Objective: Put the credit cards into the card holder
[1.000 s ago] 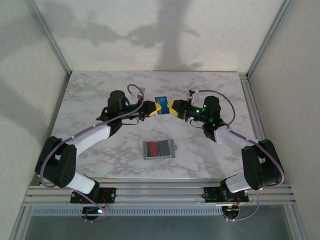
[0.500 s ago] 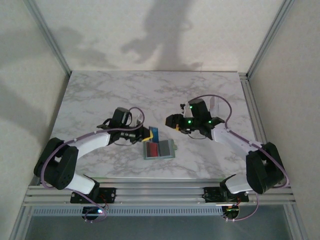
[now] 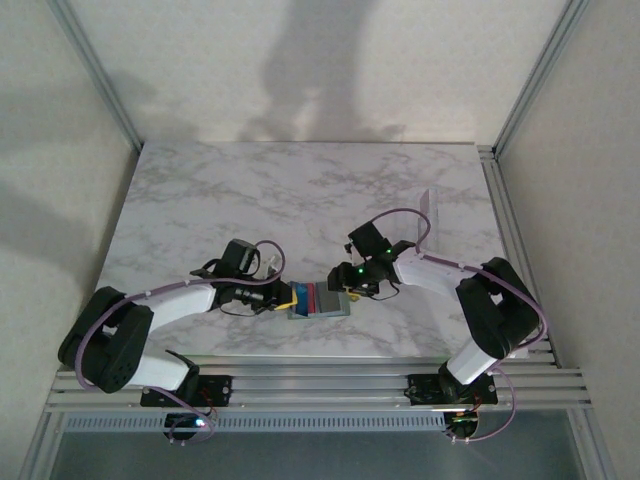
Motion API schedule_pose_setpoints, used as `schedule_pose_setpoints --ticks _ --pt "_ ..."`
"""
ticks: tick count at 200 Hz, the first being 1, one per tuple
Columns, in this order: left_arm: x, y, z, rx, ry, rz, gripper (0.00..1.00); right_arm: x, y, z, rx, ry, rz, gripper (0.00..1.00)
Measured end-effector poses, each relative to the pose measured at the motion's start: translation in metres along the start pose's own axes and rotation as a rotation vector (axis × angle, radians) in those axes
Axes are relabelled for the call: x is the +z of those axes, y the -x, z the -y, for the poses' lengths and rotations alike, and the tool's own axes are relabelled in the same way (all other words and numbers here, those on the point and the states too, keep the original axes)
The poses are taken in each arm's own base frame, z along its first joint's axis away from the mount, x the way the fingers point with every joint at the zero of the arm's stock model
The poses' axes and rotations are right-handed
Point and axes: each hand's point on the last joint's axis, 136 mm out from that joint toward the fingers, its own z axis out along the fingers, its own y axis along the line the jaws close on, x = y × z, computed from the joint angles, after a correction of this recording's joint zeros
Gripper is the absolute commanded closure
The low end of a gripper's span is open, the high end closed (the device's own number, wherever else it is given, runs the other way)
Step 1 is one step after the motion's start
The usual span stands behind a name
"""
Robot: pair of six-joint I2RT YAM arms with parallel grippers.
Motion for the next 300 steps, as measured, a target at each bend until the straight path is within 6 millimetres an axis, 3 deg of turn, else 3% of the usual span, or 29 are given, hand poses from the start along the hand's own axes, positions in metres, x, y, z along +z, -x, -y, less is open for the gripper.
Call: schedule_pose_setpoints --ticks 72,136,197,300 --pt "0.013 -0.007 -0.005 -0.006 0.012 -0.047 1.0 -0.008 -0.004 0.017 -0.008 -0.096 0.012 0.44" --pt "0.016 -0.002 0.003 0.002 -0.012 -0.052 1.0 -0.008 -0.004 0.019 -0.007 -0.101 0.012 0.46" --pt "0.027 -0.003 -0.005 -0.042 -0.002 -0.099 1.0 -0.007 -0.005 0.019 -0.007 -0.097 0.008 0.47" --pt "0.028 0.001 0.001 -0.034 -0.015 -0.099 1.0 -0.001 -0.01 0.02 -0.008 -0.082 -0.01 0.64"
